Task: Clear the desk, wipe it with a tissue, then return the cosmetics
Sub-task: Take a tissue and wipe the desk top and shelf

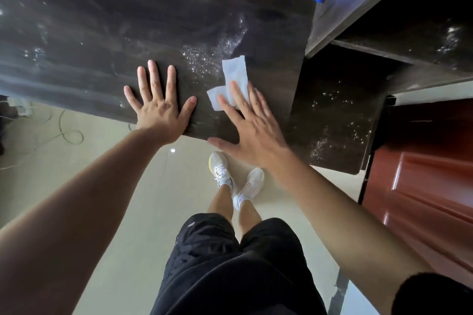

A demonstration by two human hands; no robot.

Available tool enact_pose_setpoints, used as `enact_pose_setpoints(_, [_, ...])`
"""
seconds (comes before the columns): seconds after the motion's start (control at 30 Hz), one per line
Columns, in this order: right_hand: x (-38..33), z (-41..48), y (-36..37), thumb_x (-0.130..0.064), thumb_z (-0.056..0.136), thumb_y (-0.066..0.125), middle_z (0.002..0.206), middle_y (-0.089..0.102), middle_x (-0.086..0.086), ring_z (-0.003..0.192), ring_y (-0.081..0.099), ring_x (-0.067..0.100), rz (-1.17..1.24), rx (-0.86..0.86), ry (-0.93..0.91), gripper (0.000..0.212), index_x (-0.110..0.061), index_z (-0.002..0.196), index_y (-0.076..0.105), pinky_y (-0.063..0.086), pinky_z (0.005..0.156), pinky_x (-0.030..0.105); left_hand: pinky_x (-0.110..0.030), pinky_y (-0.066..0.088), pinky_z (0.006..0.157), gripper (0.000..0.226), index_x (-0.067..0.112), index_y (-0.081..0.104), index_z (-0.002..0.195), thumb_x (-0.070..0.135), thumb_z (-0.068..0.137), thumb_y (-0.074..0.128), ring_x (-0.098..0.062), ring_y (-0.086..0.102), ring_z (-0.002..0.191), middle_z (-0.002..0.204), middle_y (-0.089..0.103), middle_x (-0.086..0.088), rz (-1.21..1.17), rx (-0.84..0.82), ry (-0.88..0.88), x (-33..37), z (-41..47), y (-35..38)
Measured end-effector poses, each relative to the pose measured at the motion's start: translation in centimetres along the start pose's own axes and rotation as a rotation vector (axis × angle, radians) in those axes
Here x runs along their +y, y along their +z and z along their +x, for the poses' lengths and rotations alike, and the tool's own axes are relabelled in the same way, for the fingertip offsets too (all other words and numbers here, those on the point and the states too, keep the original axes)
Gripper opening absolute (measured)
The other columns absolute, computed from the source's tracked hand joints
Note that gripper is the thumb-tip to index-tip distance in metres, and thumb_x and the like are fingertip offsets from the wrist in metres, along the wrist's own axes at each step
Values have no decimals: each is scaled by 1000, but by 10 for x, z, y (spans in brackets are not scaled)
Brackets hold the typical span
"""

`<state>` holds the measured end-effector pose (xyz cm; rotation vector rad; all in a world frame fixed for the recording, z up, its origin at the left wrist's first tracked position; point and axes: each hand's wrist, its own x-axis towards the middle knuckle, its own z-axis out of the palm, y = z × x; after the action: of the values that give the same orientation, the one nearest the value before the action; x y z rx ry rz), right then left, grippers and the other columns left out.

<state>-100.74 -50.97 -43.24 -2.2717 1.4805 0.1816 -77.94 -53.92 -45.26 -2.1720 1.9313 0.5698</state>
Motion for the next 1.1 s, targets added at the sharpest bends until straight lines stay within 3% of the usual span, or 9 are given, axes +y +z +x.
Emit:
enact_pose_setpoints(0.27, [38,139,-50,-73,94,16,167,-8,15,152,-7,42,28,141,307,85,-22,161,5,-2,124,51,-62,-8,115,79,31,-8,156,74,92,10,-26,-19,150,164,-19,-5,46,43,-8,0,1,3])
enact_pose_setpoints(0.47, [-5,71,-17,-53,103,27,168,-3,14,152,-6,43,7,117,-19,67,-22,161,13,-2,124,50,-61,-11,115,79,31,-9,156,73,93,13,-25,-22,149,163,-22,-4,33,30,-17,2,-1,0])
enact_pose_setpoints(0.63, [2,9,-7,-34,106,35,166,16,13,152,4,44,111,175,41,52,-18,156,33,3,124,52,-61,-11,114,79,31,-8,156,75,92,11,-26,-20,150,164,-20,-5,26,39,-5,0,0,1])
enact_pose_setpoints(0.73, [2,7,-20,-23,105,38,163,25,13,151,13,43,134,343,100,47,-16,151,42,11,123,52,-62,-11,114,80,32,-9,155,75,91,9,-26,-21,150,164,-20,-4,29,36,-2,-1,1,4])
enact_pose_setpoints(0.83, [0,13,-32,-15,102,46,153,44,13,138,41,37,169,533,188,40,-13,141,55,34,111,42,-63,-11,114,80,32,-10,155,76,91,9,-27,-21,150,164,-20,-4,22,29,7,-2,1,3])
enact_pose_setpoints(0.93, [-10,28,-30,-7,100,50,131,57,10,114,56,30,220,447,264,41,-14,140,57,46,96,37,-63,-11,114,80,32,-11,155,75,91,11,-27,-22,149,164,-21,-4,7,20,12,-1,0,2])
enact_pose_setpoints(1.0, [-19,39,-22,-9,102,49,132,52,9,115,56,27,224,362,326,41,-18,141,55,43,99,33,-63,-12,114,79,32,-11,155,73,93,14,-27,-23,149,163,-22,-4,-9,6,12,0,0,-1])
enact_pose_setpoints(1.1, [-37,42,-12,-12,101,55,128,56,10,105,61,28,346,416,404,32,-16,131,65,45,98,36,-62,-6,114,73,32,0,157,67,96,19,-27,-14,150,165,-12,-5,-41,10,38,-2,0,-6])
